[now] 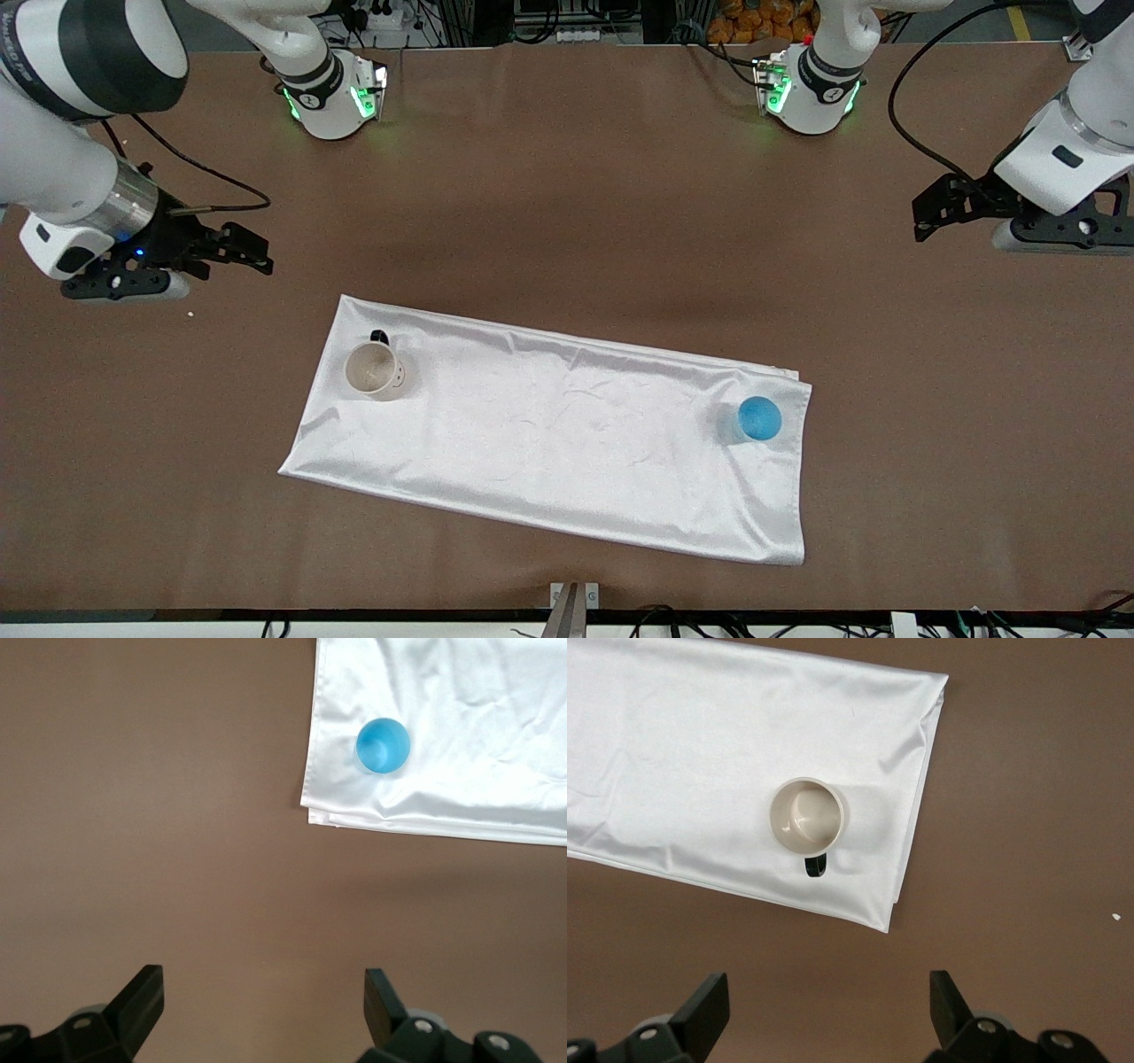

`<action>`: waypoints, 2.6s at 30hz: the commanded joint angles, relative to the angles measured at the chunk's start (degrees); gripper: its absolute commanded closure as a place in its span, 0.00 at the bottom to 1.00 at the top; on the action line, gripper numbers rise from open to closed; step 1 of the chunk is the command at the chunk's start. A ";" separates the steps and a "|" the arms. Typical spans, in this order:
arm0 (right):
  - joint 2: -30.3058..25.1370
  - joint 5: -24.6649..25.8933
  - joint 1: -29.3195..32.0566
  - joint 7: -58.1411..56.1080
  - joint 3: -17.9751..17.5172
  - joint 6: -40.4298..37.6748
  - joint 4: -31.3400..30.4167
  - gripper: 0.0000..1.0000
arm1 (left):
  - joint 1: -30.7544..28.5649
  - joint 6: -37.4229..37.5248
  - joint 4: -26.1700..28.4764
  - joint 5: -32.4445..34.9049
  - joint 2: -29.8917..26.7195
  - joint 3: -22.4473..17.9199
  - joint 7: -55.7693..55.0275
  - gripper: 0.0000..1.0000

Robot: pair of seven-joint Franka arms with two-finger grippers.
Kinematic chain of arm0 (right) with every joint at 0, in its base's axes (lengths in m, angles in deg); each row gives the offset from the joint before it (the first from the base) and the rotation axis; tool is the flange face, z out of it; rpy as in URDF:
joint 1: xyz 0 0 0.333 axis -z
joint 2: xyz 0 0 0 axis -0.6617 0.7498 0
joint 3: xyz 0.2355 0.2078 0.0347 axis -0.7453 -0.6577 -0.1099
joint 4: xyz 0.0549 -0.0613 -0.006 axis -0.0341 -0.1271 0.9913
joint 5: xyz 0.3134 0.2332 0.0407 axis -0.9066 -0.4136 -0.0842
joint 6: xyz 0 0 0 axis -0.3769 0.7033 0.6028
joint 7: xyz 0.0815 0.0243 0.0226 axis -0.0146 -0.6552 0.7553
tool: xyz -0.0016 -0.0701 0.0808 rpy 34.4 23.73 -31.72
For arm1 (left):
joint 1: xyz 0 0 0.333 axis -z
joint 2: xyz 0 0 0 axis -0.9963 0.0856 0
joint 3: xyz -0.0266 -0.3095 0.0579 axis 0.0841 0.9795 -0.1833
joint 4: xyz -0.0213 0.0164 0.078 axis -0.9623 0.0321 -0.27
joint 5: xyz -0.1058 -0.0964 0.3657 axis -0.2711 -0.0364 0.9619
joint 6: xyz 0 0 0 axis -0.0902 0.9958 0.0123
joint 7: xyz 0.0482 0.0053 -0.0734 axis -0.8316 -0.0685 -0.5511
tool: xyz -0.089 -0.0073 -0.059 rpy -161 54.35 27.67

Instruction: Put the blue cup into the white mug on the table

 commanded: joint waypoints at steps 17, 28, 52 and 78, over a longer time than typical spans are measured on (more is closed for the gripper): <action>4.11 -0.67 -7.12 0.19 -0.26 28.95 -20.71 0.00 | 0.27 -9.19 -3.70 -0.28 12.86 6.20 -0.04 0.00; 11.93 -0.23 -10.19 3.87 -0.17 38.79 -21.59 0.00 | 0.27 -15.86 -3.70 -0.20 19.28 9.72 0.05 0.00; 21.78 7.68 -10.11 5.72 2.64 49.70 -20.10 0.00 | 1.67 -29.40 -3.70 0.42 32.64 10.86 1.18 0.00; 25.21 7.42 -11.25 7.74 3.34 49.87 -15.26 0.00 | 1.50 -39.16 -3.79 3.76 39.15 10.77 6.37 0.00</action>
